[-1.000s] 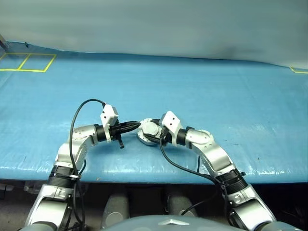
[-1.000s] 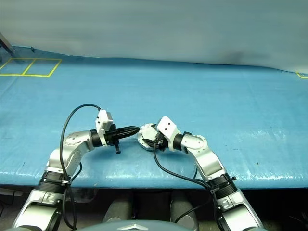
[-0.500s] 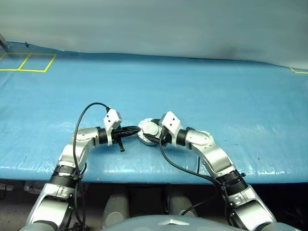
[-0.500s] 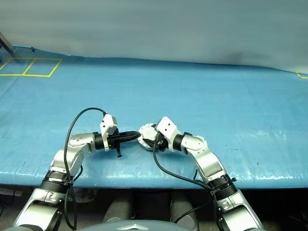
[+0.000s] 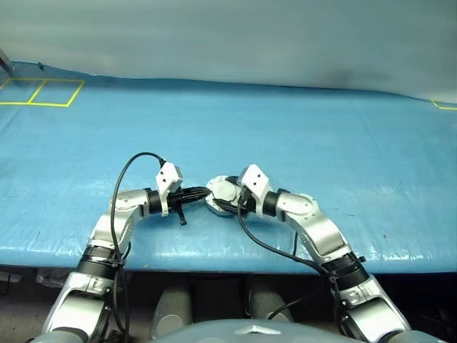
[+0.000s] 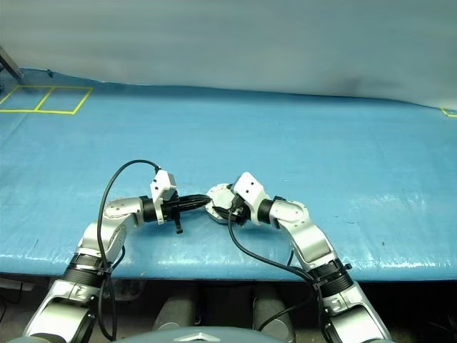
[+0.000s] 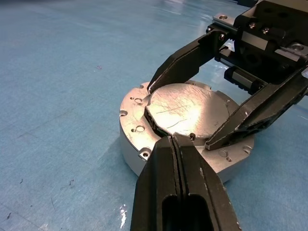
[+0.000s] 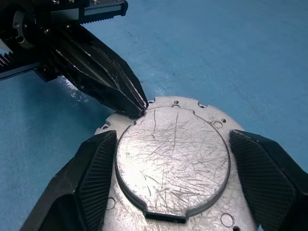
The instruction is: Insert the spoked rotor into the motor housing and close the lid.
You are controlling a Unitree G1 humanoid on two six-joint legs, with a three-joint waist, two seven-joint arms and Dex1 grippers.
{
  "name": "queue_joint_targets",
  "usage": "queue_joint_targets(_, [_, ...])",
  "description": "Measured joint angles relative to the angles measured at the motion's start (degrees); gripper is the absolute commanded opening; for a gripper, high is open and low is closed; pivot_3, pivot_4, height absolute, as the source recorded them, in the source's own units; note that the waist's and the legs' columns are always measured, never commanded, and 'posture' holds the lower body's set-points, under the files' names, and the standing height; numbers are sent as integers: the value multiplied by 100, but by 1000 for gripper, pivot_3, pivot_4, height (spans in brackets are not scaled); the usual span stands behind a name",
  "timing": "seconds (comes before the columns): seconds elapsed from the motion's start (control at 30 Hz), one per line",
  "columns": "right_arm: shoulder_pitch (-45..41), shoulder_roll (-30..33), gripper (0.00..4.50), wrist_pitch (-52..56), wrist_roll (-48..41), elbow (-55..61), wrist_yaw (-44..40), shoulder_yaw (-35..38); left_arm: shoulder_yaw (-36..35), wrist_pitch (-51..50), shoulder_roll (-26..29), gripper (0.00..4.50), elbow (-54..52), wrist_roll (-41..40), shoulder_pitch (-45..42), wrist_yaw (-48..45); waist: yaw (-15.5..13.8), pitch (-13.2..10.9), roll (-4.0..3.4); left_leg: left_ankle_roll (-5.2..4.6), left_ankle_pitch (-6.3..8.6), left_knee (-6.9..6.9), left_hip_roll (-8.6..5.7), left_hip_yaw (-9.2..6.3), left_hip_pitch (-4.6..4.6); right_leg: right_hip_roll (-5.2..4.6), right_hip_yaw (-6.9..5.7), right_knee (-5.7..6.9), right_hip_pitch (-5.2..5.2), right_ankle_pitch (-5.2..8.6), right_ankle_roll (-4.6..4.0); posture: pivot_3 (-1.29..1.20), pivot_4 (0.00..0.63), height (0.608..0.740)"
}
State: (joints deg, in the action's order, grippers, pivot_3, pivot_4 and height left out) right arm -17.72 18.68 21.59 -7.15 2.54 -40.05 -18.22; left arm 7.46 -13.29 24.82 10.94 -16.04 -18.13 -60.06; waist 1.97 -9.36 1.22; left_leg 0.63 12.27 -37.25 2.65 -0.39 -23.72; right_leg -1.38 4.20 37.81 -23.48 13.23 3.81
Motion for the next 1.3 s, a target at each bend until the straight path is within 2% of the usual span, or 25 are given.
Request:
queue_joint_targets(0.3, [218, -26, 4475, -11, -82, 249, 21, 97, -3, 18, 0, 0, 11, 12, -3, 1, -7, 0, 0, 0, 0, 3, 0, -1, -6, 0, -1, -1, -6, 0, 0, 0, 150, 740])
queue_joint_targets(0.6, [560, -364, 4475, 912, -1055, 804, 528, 1146, -5, 31, -10, 0, 37, 12, -4, -1, -37, -1, -1, 0, 0, 8, 0, -1, -11, -1, -1, -6, -11, 0, 0, 0, 150, 740])
queue_joint_targets(0.8, [1093, -416, 4475, 2081, -2039, 907, 727, 1896, -6, 113, -19, 0, 52, 13, -4, -4, -37, -2, -2, 0, 0, 16, 0, -1, -11, -1, -1, -5, -15, 2, -3, 0, 150, 740])
queue_joint_targets(1.0, [1280, -886, 4475, 3168, -3344, 941, 1074, 2799, -6, 146, -17, 0, 82, 12, -3, -11, -28, -2, -2, 0, 1, 16, 1, -1, -11, -1, -1, -6, -15, 2, -3, 0, 150, 740])
queue_joint_targets(1.17, [1288, -1446, 4475, 3787, -4288, 789, 1492, 3265, -6, 161, -12, 0, 93, 12, -4, -15, -25, -2, -2, 0, 1, 17, 1, -2, -12, -1, -1, -6, -15, 2, -3, 0, 150, 740])
queue_joint_targets(1.3, [1282, -1701, 4475, 3994, -4601, 546, 1806, 3340, -7, 172, -10, 0, 95, 13, -3, -10, -23, -3, -4, 0, 1, 17, 1, -1, -13, -2, -1, -7, -17, 3, -3, 0, 150, 740])
